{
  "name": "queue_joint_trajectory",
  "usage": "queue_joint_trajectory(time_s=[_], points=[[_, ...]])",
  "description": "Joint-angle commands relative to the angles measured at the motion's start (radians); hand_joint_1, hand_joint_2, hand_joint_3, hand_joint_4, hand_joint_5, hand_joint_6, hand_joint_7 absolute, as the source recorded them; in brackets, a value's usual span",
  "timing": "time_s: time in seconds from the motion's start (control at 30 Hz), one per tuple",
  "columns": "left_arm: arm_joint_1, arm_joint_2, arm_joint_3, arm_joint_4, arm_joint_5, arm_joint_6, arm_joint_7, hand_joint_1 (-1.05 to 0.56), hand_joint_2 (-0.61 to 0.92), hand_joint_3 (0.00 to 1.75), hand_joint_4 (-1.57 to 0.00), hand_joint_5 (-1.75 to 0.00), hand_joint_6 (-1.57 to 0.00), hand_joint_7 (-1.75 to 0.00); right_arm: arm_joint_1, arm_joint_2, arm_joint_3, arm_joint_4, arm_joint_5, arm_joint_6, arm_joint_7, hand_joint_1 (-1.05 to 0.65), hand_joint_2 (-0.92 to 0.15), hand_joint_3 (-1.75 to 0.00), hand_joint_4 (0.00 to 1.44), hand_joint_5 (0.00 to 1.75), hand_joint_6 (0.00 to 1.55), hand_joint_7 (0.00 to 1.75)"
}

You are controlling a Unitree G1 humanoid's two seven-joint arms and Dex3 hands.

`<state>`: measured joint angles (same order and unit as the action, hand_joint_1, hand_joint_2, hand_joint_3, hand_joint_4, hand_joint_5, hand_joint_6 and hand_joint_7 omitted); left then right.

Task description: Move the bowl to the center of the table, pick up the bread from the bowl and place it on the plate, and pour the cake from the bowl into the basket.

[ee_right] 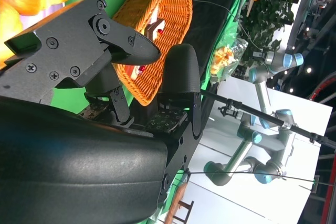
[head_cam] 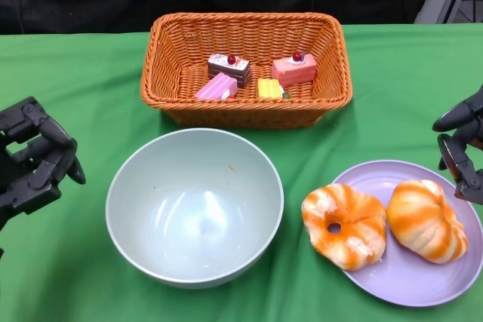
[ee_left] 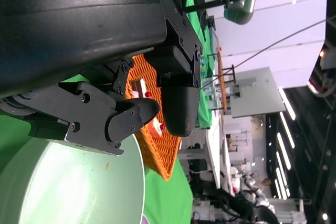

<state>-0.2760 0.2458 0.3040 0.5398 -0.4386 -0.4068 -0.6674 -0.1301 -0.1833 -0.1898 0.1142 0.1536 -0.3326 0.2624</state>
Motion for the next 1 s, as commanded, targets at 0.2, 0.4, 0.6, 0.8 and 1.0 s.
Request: queue_joint_trajectory(time_s=[0.2,0.4,0.6,0.8,1.0], points=[[-0.009,-0.002,0.021,0.015,-0.004,-0.037,-0.002,-0.07,0.77,0.74,-0.68,-1.75,-0.67,-1.43,0.012,-0.001,0.010,-0.043,-0.001,0.044,-0.024,-0.07,-0.51,-1.04,0.71,1.68,0.65,1.33],[-0.007,-0.003,0.015,0.030,0.013,-0.075,-0.003,-0.06,0.77,0.75,-0.69,-1.75,-0.67,-1.45,0.027,-0.004,0.021,-0.064,-0.004,0.058,-0.023,-0.08,-0.54,-0.97,0.70,1.69,0.64,1.33],[-0.003,-0.005,0.007,0.044,0.033,-0.110,0.002,-0.06,0.76,0.78,-0.70,-1.75,-0.66,-1.48,0.028,-0.006,0.029,-0.058,-0.001,0.038,-0.016,-0.08,-0.54,-0.97,0.72,1.71,0.65,1.36],[-0.012,-0.004,0.010,0.068,0.032,-0.125,-0.011,-0.06,0.76,0.80,-0.71,-1.75,-0.67,-1.48,0.026,-0.006,0.031,-0.052,0.001,0.023,-0.011,-0.07,-0.52,-1.02,0.71,1.70,0.64,1.37],[-0.016,-0.002,0.009,0.082,0.040,-0.140,-0.007,-0.07,0.73,0.81,-0.72,-1.75,-0.68,-1.46,0.032,-0.003,0.037,-0.075,0.004,0.054,-0.016,-0.05,-0.53,-1.02,0.70,1.70,0.64,1.36]])
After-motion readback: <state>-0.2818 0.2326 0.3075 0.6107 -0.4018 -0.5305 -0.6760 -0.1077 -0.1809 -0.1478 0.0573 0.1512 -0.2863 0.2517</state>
